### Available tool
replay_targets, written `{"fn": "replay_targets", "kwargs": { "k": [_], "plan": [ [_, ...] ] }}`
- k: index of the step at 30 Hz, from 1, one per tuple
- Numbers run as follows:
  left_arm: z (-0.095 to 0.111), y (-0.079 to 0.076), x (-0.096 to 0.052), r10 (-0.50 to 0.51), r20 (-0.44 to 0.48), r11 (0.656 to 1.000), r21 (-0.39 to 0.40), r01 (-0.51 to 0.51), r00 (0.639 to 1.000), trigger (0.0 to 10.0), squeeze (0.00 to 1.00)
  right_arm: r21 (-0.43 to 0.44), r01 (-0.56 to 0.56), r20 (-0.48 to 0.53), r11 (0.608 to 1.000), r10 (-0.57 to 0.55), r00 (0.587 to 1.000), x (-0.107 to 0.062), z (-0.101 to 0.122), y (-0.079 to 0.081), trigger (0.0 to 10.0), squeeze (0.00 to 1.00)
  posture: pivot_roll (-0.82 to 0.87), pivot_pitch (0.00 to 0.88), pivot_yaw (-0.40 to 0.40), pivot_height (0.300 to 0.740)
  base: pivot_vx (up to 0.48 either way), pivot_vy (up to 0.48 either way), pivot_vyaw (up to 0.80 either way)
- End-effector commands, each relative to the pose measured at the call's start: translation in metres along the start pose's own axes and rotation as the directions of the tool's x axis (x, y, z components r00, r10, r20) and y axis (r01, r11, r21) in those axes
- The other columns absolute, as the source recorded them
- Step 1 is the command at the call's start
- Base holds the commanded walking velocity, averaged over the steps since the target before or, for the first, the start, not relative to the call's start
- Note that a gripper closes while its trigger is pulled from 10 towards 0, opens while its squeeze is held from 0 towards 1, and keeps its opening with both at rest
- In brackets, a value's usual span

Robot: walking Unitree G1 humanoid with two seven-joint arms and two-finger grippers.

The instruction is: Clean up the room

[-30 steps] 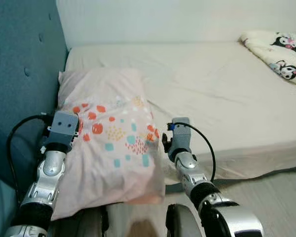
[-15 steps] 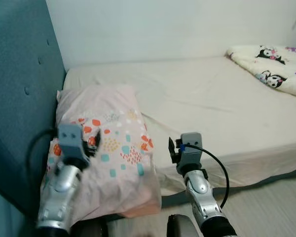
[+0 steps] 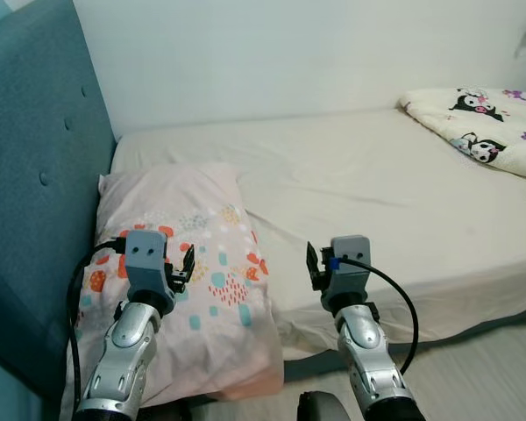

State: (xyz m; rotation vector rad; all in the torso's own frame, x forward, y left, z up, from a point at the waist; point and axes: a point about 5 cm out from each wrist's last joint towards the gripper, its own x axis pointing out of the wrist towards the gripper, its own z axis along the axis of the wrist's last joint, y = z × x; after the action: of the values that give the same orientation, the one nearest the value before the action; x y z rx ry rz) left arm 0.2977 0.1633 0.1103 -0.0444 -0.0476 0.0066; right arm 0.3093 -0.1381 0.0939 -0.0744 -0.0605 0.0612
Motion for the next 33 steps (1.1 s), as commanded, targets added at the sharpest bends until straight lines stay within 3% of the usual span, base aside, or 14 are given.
{"fn": "replay_targets", "kwargs": {
  "k": [1, 9, 14, 24, 29, 33],
  "plan": [
    [-0.009, 0.004, -0.003, 0.027, -0.043, 0.999, -0.025, -0.028, 0.999, 10.0, 0.00, 0.005, -0.004, 0.002, 1.000, 0.004, 1.000, 0.000, 0.003, 0.000, 10.0, 0.00, 0.02, 0.014, -0.051, 0.659, 0.000, 0.000, 0.00],
    [-0.007, 0.002, -0.005, 0.013, -0.036, 1.000, 0.010, -0.013, 0.999, 10.0, 0.00, 0.007, 0.007, -0.023, 1.000, -0.007, 1.000, -0.005, 0.000, -0.004, 10.0, 0.00, 0.03, 0.008, -0.052, 0.684, 0.000, 0.000, 0.00],
    [-0.007, -0.004, -0.007, -0.028, -0.048, 0.998, -0.050, 0.025, 0.998, 10.0, 0.00, 0.009, 0.001, -0.026, 1.000, -0.001, 1.000, -0.005, 0.002, -0.003, 10.0, 0.00, 0.03, 0.000, -0.055, 0.704, 0.000, 0.000, 0.00],
    [-0.003, -0.004, -0.005, -0.016, -0.009, 0.999, -0.029, 0.016, 1.000, 10.0, 0.00, 0.008, -0.009, -0.032, 1.000, 0.009, 0.999, -0.005, 0.004, -0.002, 10.0, 0.00, 0.03, 0.000, -0.058, 0.729, 0.000, 0.000, 0.00],
    [-0.002, -0.004, -0.004, -0.010, 0.005, 1.000, 0.008, 0.010, 1.000, 10.0, 0.00, -0.016, -0.039, -0.080, 0.999, 0.038, 0.996, -0.005, -0.003, 0.003, 10.0, 0.00, 0.03, 0.000, -0.062, 0.734, 0.000, 0.000, 0.00],
    [-0.002, -0.010, -0.004, -0.063, 0.008, 0.996, 0.056, 0.062, 0.998, 10.0, 0.00, -0.021, -0.051, -0.099, 0.998, 0.049, 0.994, -0.006, -0.006, 0.005, 10.0, 0.00, 0.03, 0.000, -0.067, 0.734, 0.000, 0.000, 0.00]
  ]
}}
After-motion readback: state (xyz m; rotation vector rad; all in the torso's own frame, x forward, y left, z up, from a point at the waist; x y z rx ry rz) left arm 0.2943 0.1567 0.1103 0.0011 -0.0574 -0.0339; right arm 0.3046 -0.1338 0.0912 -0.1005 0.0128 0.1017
